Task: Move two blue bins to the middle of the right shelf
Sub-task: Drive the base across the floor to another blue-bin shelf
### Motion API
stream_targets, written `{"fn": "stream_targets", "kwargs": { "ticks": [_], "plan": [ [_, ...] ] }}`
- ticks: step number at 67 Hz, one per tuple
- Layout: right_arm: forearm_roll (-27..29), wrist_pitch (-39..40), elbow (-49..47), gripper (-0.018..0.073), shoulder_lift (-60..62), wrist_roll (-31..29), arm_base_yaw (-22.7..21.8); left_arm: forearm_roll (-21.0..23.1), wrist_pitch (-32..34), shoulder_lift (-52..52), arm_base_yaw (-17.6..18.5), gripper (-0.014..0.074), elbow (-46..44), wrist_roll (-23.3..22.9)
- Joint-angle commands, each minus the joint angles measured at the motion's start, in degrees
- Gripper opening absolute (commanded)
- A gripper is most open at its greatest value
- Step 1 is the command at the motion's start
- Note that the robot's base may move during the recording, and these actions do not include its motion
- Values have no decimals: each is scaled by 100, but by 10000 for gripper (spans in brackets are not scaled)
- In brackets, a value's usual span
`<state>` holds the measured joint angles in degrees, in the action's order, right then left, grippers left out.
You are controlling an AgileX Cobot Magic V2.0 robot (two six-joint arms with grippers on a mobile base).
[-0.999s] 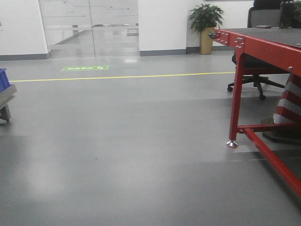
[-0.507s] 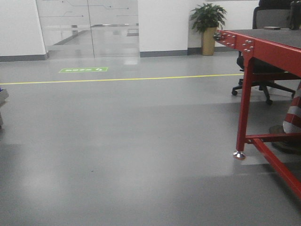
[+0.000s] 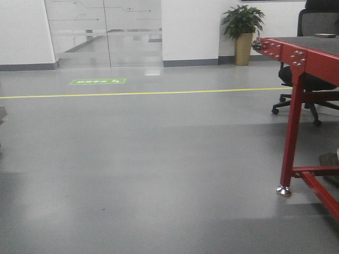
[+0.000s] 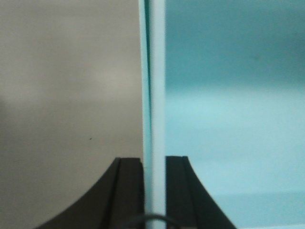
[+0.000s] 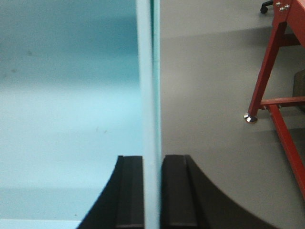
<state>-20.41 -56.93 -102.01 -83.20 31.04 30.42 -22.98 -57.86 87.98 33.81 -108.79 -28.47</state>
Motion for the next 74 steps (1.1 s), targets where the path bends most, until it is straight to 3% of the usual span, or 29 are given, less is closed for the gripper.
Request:
{"fn": "stream_targets", "kwargs": {
  "ticks": [1,74],
  "plan": [
    [-174,598,-87,-166,118,-13,2,-75,366,-73,18,-111,-101,-39],
    [-174,598,-87,-166,118,-13,2,-75,366,-73,18,-111,-101,-39]
  ]
}}
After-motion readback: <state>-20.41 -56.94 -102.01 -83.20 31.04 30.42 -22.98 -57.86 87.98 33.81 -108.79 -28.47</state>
